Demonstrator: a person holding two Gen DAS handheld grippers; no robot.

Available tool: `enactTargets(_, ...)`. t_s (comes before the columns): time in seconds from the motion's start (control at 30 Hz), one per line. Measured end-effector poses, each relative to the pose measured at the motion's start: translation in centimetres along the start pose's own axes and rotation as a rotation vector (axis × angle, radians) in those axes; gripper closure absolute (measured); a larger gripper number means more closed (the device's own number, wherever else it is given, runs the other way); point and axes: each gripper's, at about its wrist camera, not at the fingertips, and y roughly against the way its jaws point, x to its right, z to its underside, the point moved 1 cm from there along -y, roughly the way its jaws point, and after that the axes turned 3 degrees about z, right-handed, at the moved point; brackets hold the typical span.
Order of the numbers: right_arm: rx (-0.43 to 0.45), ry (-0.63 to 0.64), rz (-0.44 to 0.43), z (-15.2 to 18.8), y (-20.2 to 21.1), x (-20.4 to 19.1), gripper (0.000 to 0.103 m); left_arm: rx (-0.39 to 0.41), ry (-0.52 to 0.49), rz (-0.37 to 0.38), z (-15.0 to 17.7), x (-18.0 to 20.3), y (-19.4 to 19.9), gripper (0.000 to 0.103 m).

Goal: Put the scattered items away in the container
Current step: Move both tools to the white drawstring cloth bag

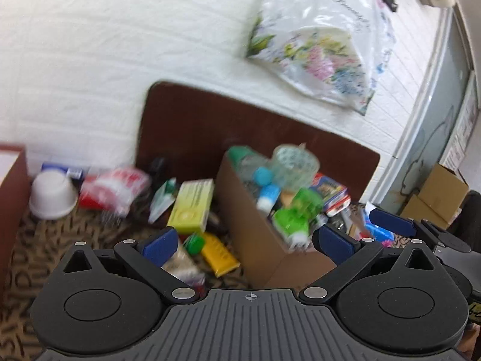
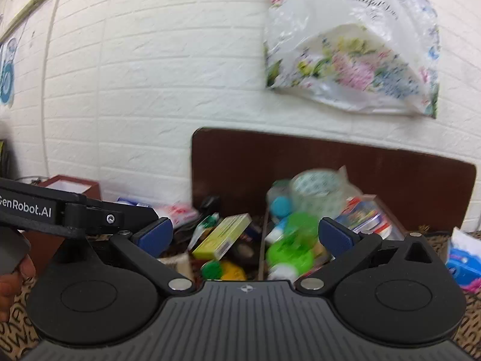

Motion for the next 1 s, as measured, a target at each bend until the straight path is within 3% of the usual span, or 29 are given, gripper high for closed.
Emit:
enactTargets(0.23, -0.146, -0.048, -0.008, 5.8, -3.0, -3.1, 0.000, -0.114, 0.112, -0.077, 5.1, -4.9, -2.1, 0.001)
enactTargets(0.5, -0.260, -0.129, -0.038, 8.8, -4.6, -3.4, 0.003, -0.146, 0.062, -0.097, 7.1, -5.9, -2.9, 0.008)
enactTargets(0.77, -0.373, -0.104, -0.224, 10.6, -5.6, -7.3, 0.025, -0.137, 0.032, -0.144, 8.5, -6.8, -1.8, 0.009)
enactTargets(0.93, -0.413, -0.069, -0.371, 11.2, -5.5, -11.6, 0.041, -0.132, 0.077, -0.156, 8.9, -8.0, -0.5, 0.008)
enactTargets(1.0, -0.396, -0.036, -0.365, 11.1, -5.2, -13.0, 0.040, -0.136, 0.079, -0.177, 9.1, -8.6, 0.0, 0.008)
